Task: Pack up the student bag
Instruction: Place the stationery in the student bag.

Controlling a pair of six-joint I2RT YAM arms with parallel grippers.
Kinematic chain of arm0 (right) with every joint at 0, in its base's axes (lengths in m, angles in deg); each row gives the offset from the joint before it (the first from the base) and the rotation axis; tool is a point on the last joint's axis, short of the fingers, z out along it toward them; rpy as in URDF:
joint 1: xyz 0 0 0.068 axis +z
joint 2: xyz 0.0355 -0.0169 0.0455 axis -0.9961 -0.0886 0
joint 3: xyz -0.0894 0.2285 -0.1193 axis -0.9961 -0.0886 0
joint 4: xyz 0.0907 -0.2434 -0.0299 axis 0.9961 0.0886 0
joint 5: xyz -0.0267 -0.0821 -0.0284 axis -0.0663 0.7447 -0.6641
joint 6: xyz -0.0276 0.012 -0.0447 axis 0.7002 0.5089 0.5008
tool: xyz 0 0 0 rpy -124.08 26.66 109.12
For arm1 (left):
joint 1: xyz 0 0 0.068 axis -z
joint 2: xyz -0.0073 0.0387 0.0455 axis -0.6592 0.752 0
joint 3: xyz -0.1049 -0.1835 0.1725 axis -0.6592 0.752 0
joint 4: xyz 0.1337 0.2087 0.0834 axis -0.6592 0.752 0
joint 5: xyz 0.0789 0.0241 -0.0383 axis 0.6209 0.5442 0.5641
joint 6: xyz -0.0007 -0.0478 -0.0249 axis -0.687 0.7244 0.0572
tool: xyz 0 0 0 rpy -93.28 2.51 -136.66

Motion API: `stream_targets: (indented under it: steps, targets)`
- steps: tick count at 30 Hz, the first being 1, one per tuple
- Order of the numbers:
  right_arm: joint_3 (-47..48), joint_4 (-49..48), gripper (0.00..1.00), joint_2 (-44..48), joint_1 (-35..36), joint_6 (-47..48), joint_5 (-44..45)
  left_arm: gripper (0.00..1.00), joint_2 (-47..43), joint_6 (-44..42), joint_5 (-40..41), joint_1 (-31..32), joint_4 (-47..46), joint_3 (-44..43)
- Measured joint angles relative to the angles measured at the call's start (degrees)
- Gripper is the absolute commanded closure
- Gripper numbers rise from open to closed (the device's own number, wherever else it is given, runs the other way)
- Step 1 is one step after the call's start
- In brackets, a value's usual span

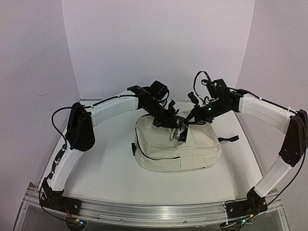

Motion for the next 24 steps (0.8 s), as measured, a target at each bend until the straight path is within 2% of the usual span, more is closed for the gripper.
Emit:
stream_targets:
  steps: [4, 10, 11, 14, 16, 20, 24]
  targets:
    - [-0.4, -0.9, 1.0, 0.0, 0.2, -0.9, -0.1, 1.0, 0.0, 6.6, 2.5, 0.0, -5.2, 0.0]
    - [-0.3, -1.4, 1.0, 0.0, 0.2, -2.1, 0.5, 0.98, 1.1, 14.0, 1.3, 0.3, -10.8, 0.0]
    - [-0.2, -1.4, 1.0, -0.1, 0.2, -2.3, 0.5, 0.94, 1.3, 14.6, 1.0, 0.4, -11.9, 0.2]
    - [1.2, -1.2, 1.0, -0.7, 0.2, -3.0, 0.6, 0.72, 1.3, 15.9, -0.4, 0.4, -15.9, 1.7]
    - [2.4, -1.2, 1.0, -1.4, 0.1, -3.4, 0.7, 0.64, 1.3, 15.8, -1.6, 0.4, -18.6, 2.1]
    - [3.0, -1.0, 1.0, -2.0, -0.7, -3.9, 0.7, 0.62, 0.9, 14.5, -4.0, -0.2, -21.3, 3.1]
    - [3.0, -0.8, 1.0, -2.0, -0.7, -4.1, 0.3, 0.68, -3.5, 13.5, -5.5, -1.3, -23.6, 12.5]
